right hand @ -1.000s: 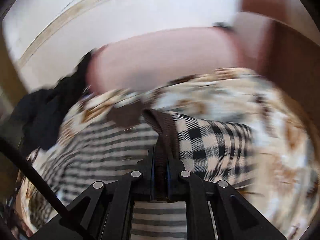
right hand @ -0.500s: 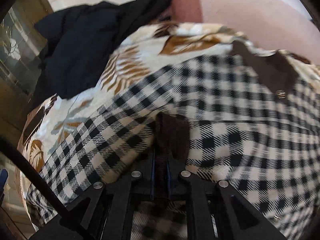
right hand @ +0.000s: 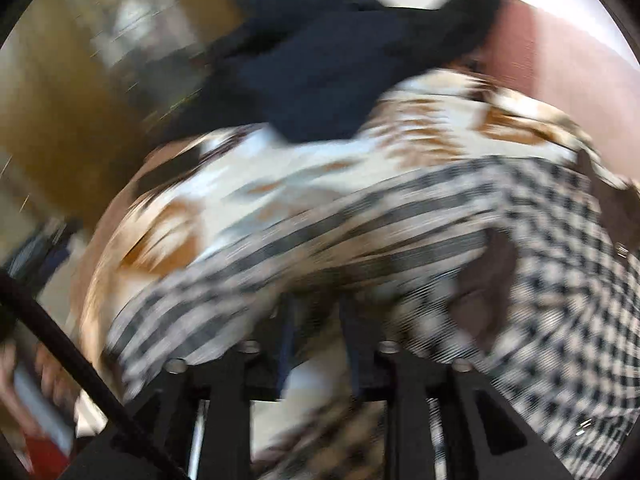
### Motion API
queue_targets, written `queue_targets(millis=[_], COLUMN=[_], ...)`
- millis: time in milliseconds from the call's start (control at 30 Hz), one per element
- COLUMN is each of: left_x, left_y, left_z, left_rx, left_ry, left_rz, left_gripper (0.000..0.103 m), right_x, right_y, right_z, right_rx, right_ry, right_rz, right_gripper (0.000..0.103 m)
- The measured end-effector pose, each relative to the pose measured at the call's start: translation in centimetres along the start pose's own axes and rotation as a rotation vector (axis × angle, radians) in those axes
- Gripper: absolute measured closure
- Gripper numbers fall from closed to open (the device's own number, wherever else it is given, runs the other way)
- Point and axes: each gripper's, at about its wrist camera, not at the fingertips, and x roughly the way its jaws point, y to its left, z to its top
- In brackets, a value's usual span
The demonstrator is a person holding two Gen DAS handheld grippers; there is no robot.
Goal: Fold large clothes
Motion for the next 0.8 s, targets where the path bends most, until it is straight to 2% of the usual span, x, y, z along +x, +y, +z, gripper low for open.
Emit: queue_targets(millis=[100, 167, 233, 367, 500, 567, 600, 633, 667, 733, 800], left_x=[0.4, 0.7, 0.8, 0.6, 0.6, 0.8, 0.8, 0.7, 0.6, 0.4, 0.5], left_y=[3.2, 4.8, 6.7, 8.8, 9.9, 9.7, 9.5, 9.3, 9.0, 8.3, 7.6], left_z=[0.8, 1.1, 1.5, 2.0, 1.9, 1.8, 1.9, 1.9, 1.9, 1.9, 1.8], left_rx=[-0.091, -0.141, -0.198, -0.262, -0.308, -0.308, -0.303, -0.298, -0.293, -0.279, -0.267], left_ry=[0.01, 0.015, 0.016, 0.0, 0.01, 0.015, 0.014, 0.011, 0.007, 0.004, 0.011], left_rz=[0.056, 0.083, 0.107, 0.14, 0.149, 0.148, 0.148, 0.144, 0.14, 0.132, 0.121], left_gripper=[0.038, 0.038, 0.038, 0.038, 0.038, 0.038, 0.038, 0.038, 0.038, 0.038, 0.038], right_x=[0.8, 1.2, 1.9, 3.4, 5.6, 6.1, 6.5, 6.5, 6.5, 4.8, 2.3], right_y=[5.0, 7.9, 11.1, 15.8, 17.4, 18.0, 18.3, 18.1, 18.0, 16.3, 13.7], right_z=[-2.5, -3.9, -5.7, -9.2, -10.5, -10.7, -10.4, -9.9, -9.2, -7.3, -4.9], right_rx=[-0.126, -0.214, -0.342, -0.57, -0.679, -0.692, -0.671, -0.644, -0.614, -0.506, -0.389], right_ry=[0.036, 0.05, 0.056, 0.07, 0.051, 0.03, 0.034, 0.037, 0.032, -0.007, -0.082], right_rz=[0.087, 0.108, 0.1, 0.063, -0.001, -0.009, -0.009, -0.011, -0.029, -0.017, -0.05], right_gripper=[0.056, 0.052, 0.048, 0.048, 0.047, 0.046, 0.05, 0.072, 0.086, 0.09, 0.09])
